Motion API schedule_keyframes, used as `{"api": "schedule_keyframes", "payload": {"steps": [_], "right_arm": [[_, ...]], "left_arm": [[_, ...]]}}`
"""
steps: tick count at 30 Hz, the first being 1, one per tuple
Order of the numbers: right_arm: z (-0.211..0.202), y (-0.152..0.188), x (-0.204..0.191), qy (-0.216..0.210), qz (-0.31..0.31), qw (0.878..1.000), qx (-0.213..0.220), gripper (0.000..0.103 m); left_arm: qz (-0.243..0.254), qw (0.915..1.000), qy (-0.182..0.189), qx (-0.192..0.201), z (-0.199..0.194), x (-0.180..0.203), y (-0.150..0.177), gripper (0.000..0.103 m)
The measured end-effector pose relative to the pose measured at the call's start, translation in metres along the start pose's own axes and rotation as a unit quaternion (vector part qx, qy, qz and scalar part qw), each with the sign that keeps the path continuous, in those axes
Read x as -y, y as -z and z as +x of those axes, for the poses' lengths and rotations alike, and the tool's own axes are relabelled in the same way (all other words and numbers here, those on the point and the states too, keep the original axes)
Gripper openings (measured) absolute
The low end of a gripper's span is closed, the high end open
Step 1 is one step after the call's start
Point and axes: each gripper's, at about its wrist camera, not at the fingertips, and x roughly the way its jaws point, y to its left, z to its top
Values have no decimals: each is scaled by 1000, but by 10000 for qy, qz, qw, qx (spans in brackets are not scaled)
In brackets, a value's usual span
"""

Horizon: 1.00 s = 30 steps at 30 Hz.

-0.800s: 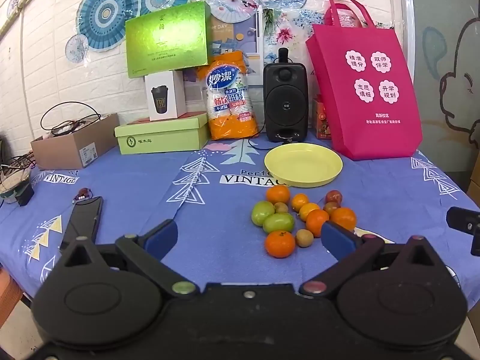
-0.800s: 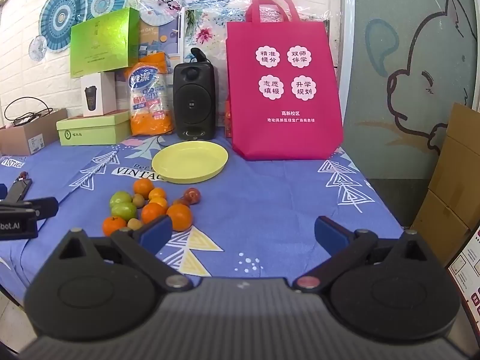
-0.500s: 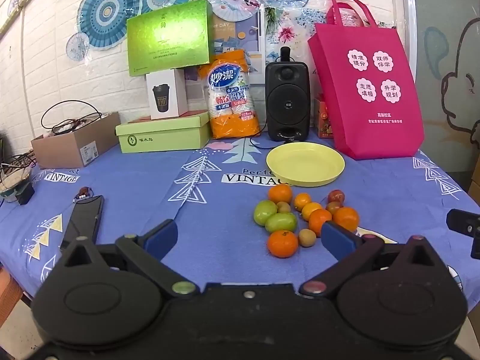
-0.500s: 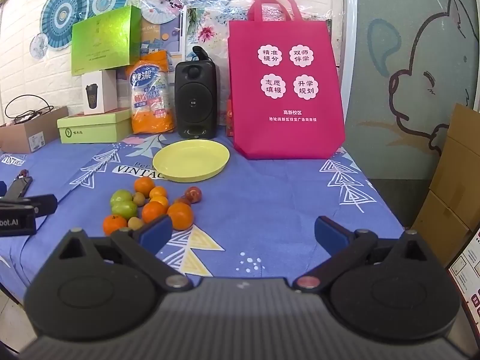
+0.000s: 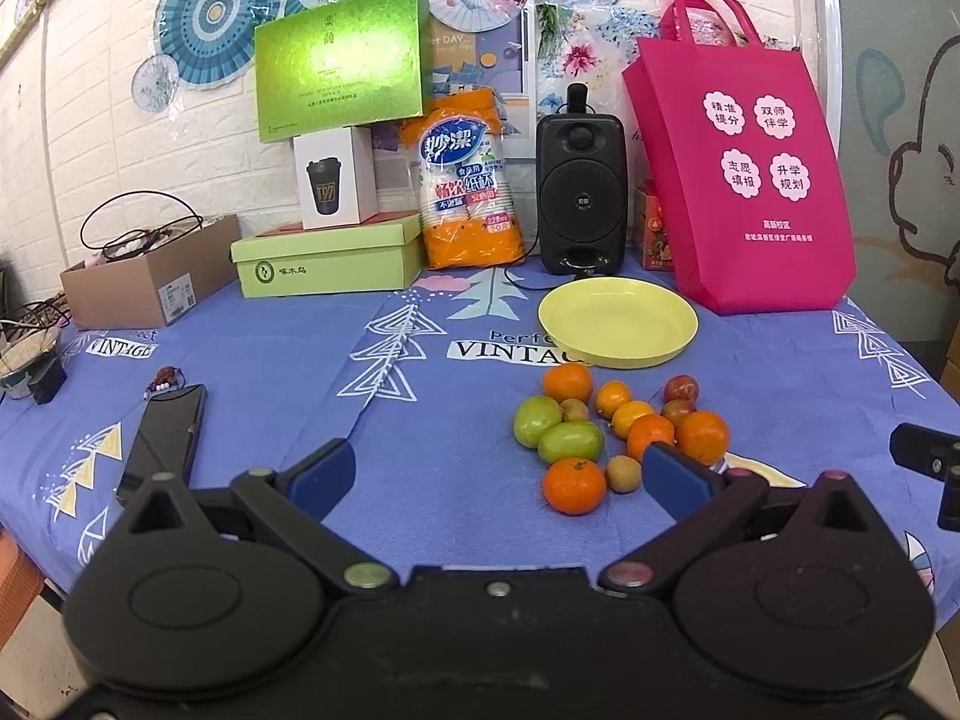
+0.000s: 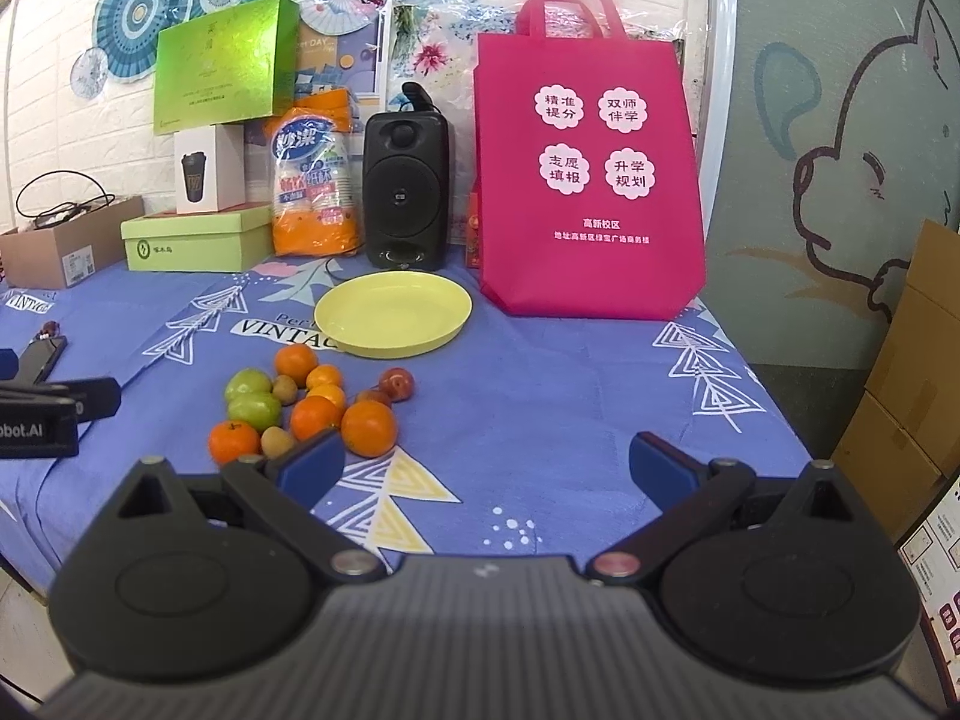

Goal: Organize fruits
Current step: 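Move the left tool toward the fruit cluster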

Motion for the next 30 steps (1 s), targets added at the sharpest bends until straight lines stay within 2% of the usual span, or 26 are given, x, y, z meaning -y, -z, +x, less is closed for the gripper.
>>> {"api": "schedule_keyframes", "payload": {"steps": [13, 30], "right_arm": [[17, 1, -3, -7, -47, 9999, -140, 103], [40, 2, -3, 87, -36, 9995, -290, 103]], "left_arm": [[-39, 9995, -49, -311, 29, -2, -2, 103], [-129, 9991, -147, -375, 51, -13, 0, 103]]}}
